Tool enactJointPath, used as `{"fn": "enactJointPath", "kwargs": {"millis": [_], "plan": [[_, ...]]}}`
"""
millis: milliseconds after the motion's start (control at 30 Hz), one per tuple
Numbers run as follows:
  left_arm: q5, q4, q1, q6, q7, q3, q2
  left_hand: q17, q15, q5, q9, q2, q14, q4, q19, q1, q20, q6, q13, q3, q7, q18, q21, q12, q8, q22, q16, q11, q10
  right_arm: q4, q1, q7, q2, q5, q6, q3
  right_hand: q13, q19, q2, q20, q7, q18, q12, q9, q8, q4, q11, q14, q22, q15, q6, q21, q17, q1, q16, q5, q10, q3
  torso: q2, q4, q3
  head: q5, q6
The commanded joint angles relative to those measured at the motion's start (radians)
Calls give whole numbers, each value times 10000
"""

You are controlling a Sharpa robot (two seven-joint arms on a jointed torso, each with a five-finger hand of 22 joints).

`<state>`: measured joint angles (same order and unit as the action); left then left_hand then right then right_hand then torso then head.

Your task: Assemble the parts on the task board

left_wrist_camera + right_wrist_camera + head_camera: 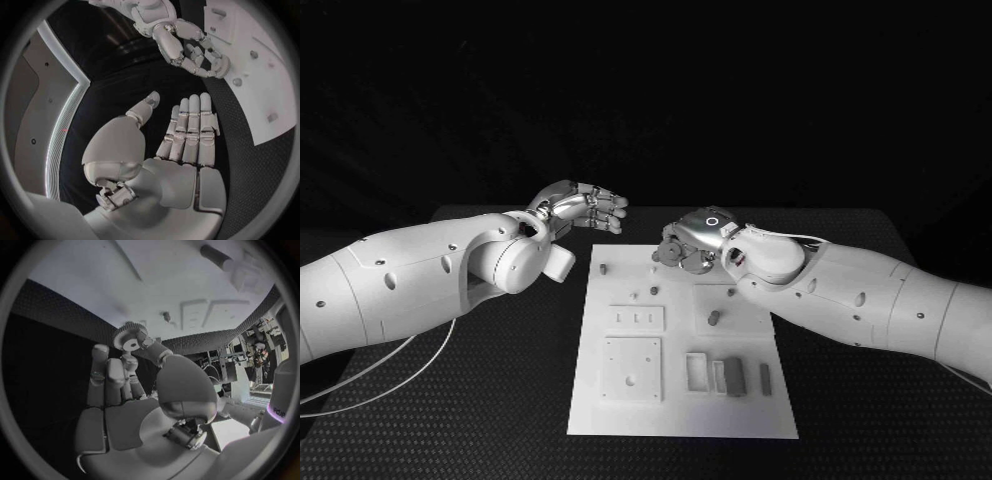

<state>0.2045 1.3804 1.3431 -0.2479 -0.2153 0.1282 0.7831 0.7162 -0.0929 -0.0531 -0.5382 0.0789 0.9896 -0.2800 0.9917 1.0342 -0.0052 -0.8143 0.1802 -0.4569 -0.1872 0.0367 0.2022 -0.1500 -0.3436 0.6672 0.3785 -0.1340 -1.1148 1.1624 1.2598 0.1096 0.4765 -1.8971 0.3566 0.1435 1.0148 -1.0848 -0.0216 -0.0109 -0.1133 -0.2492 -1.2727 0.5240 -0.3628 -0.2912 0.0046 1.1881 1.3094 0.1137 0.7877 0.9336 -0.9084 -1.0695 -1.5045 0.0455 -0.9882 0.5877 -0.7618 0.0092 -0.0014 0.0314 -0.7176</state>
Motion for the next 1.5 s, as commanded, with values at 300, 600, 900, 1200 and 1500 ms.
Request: {"fn": "enactJointPath", "kwargs": {"millis": [300,600,900,1200,1500], "plan": [[28,-14,15,76,-85,-10,-118,20,-25,35,-14,-23,30,28,-25,50,14,74,18,24,-4,149,-64,50,34,11,-60,-1,-46,-504,-117,235,-672,-698,-90,241,-29,-85,-66,-18,171,-126,59,-26,22,-1,-160,90,113,-10,2241,27,-10,-11,4,52,95,-45,-28,60,-13,18,-8],[28,-9,24,64,-82,-10,-119,28,-26,35,-15,-22,31,29,-25,49,15,74,22,26,-4,148,-67,55,35,13,-68,-1,-47,-696,-228,200,-943,-699,-220,396,-40,-91,-62,-21,167,-126,67,-32,35,1,-157,96,111,-12,2236,20,-1,-4,8,52,87,-44,-21,32,-15,81,-49],[27,-22,29,64,-83,-11,-138,34,-26,35,-16,-22,33,31,-25,48,15,74,25,27,-4,147,-70,60,37,14,-74,-1,-49,-888,-242,233,-1094,-732,-189,417,-49,-94,-61,-22,163,-126,74,-38,49,0,-153,95,110,-14,2227,14,13,0,13,52,84,-43,-16,33,-8,114,-59],[27,-43,36,87,-78,-11,-189,40,-27,35,-17,-22,33,32,-25,46,16,74,27,28,-4,147,-73,64,38,15,-80,-2,-49,-1107,-261,193,-1288,-740,-225,437,-61,-96,-79,-26,153,-126,83,-50,76,-6,-145,87,108,-19,2203,3,44,0,20,52,81,-43,-20,27,6,127,-59],[27,-56,39,95,-76,-11,-203,46,-27,35,-18,-23,34,34,-25,43,16,75,30,30,-5,147,-76,68,40,16,-87,-2,-50,-1178,-330,160,-1393,-711,-277,495,-91,-89,-130,-26,123,-126,116,-75,136,-1,-119,61,106,-40,2146,-25,100,11,41,51,94,-46,-17,22,8,166,-91]]}}
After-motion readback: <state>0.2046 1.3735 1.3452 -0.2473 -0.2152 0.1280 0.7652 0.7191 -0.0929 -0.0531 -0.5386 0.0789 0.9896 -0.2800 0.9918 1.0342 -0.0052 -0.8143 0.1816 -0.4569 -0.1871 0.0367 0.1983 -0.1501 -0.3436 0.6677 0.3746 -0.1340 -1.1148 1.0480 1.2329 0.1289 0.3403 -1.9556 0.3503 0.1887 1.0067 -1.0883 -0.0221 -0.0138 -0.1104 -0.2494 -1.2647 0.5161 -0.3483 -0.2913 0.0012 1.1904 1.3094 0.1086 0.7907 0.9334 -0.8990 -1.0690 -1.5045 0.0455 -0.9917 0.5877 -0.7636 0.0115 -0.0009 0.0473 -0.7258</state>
